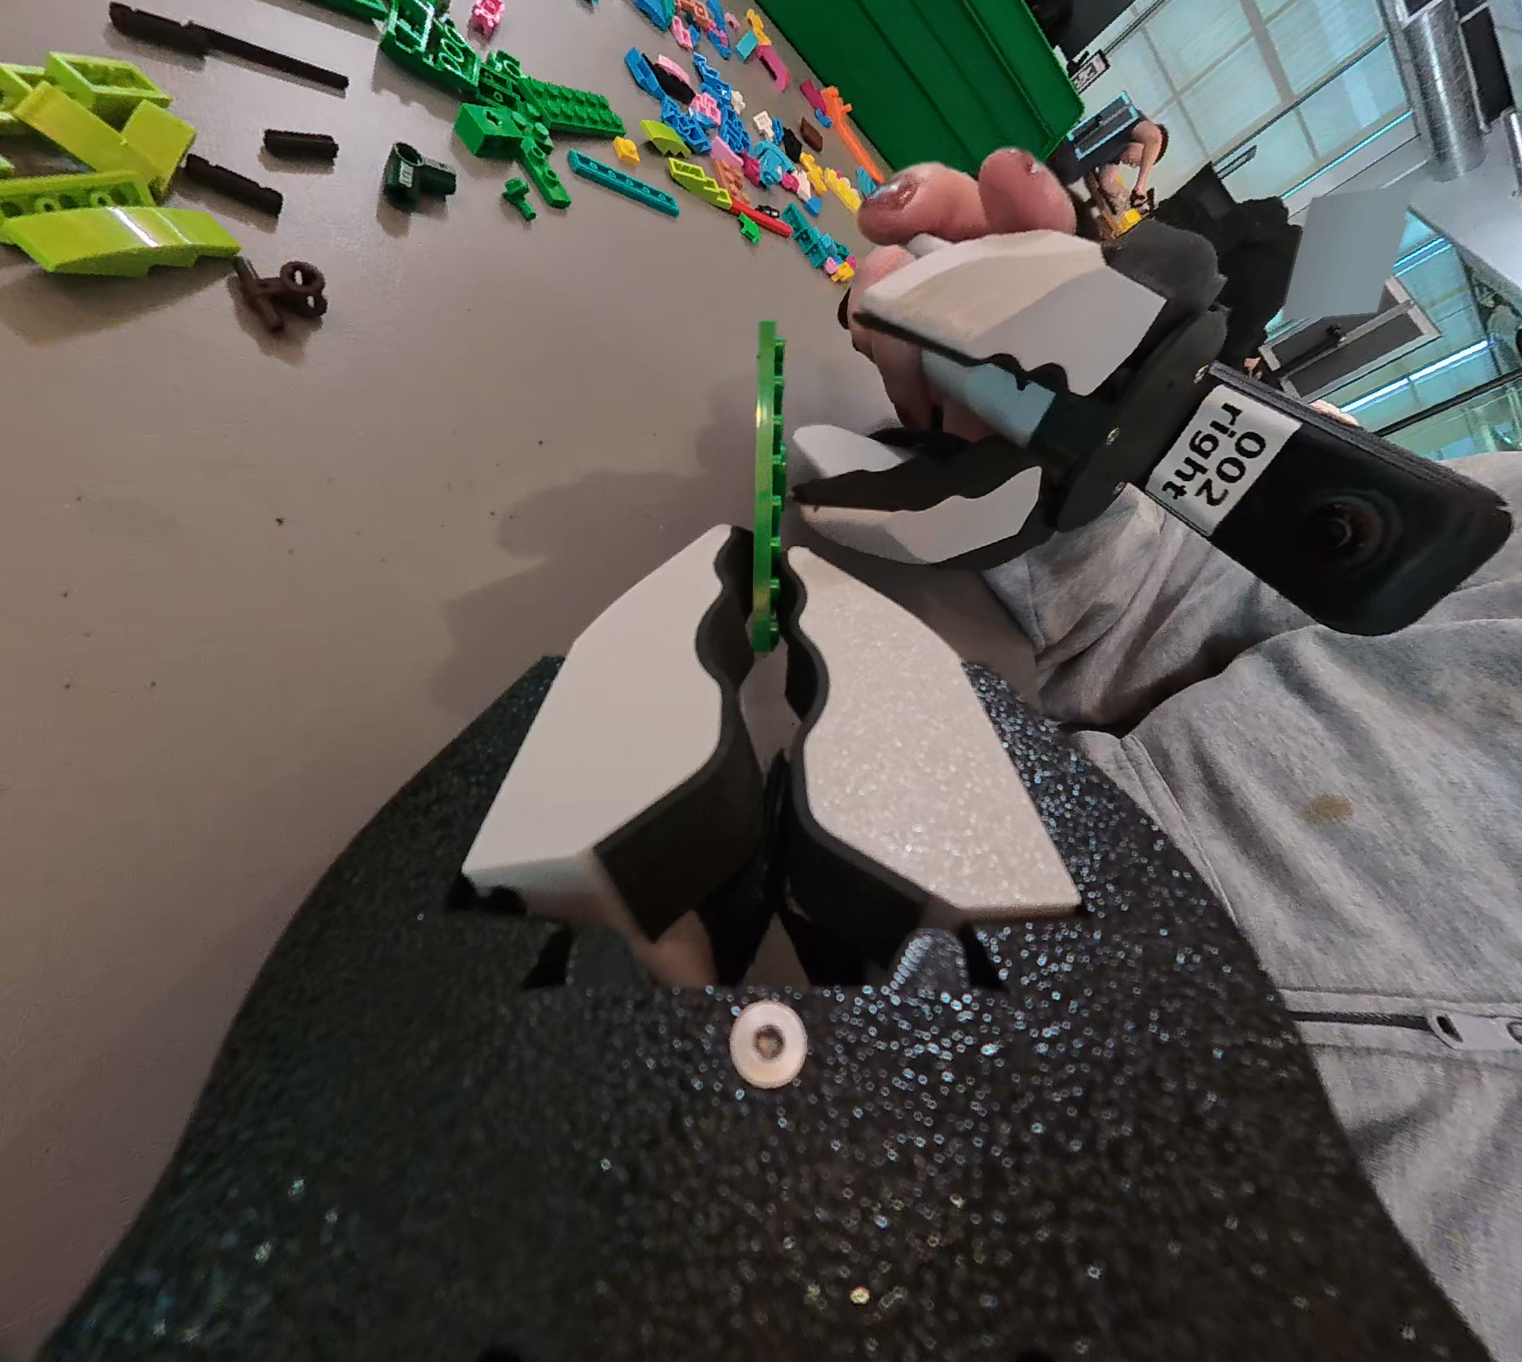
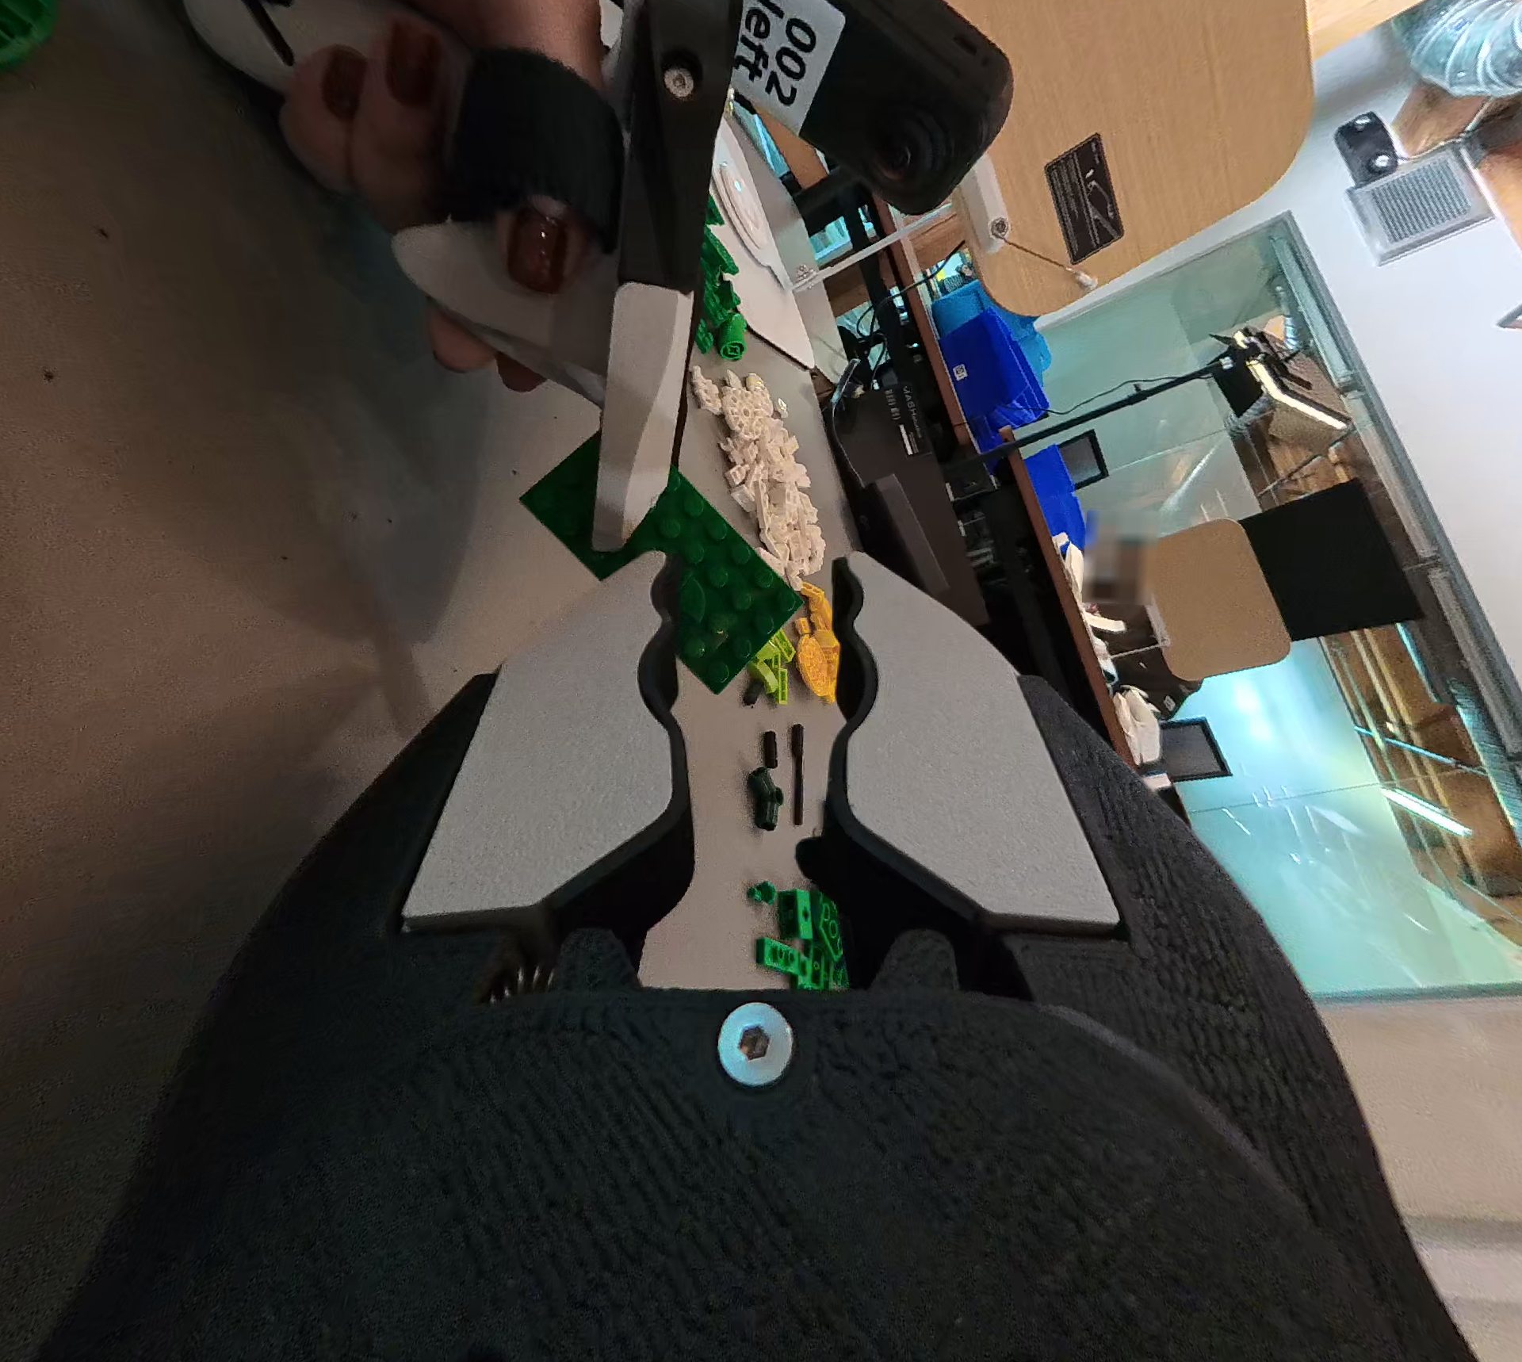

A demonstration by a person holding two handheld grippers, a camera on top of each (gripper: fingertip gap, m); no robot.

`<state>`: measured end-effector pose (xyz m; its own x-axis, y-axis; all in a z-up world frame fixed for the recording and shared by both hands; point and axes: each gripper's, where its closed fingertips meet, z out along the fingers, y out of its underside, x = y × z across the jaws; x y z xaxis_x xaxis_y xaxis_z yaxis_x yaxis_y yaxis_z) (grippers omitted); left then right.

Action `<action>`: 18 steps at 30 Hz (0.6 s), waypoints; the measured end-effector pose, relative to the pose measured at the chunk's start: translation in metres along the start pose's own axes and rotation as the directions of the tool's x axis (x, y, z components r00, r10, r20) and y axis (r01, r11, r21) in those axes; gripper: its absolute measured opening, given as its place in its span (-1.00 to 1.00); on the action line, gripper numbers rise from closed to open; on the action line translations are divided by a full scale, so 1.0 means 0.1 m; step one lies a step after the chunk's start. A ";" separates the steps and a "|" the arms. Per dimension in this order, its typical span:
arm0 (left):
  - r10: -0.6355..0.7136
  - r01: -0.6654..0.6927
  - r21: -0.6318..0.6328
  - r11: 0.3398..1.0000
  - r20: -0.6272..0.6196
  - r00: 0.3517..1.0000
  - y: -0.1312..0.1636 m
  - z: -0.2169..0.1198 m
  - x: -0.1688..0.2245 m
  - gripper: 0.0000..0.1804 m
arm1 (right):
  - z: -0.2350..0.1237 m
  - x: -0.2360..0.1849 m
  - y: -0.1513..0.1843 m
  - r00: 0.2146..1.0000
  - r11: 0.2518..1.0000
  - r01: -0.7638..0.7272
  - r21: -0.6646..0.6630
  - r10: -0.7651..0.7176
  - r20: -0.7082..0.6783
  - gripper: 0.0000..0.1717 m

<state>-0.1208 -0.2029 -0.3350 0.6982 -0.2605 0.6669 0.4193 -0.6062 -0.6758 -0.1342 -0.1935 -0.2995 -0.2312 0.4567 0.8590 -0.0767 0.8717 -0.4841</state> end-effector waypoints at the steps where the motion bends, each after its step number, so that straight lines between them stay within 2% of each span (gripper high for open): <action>1: 0.000 0.000 0.000 1.000 0.002 1.000 0.00 0.00 0.00 -0.96 | 0.00 0.00 0.00 1.000 1.000 0.000 -0.003 0.000 0.000 -0.60; 6: 0.001 -0.001 -0.004 1.000 0.004 1.000 0.01 0.00 0.00 -0.96 | -0.01 0.02 0.03 1.000 0.999 -0.029 -0.014 0.029 0.007 -0.59; 18: 0.001 -0.001 -0.010 1.000 0.001 1.000 0.02 0.00 0.00 -0.96 | -0.01 -0.08 0.02 0.998 1.000 0.022 -0.013 -0.021 0.059 -0.56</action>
<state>-0.1200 -0.2034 -0.3363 0.6993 -0.2606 0.6656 0.4123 -0.6136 -0.6734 -0.1311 -0.1950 -0.3076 -0.2862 0.4272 0.8576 -0.0687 0.8836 -0.4631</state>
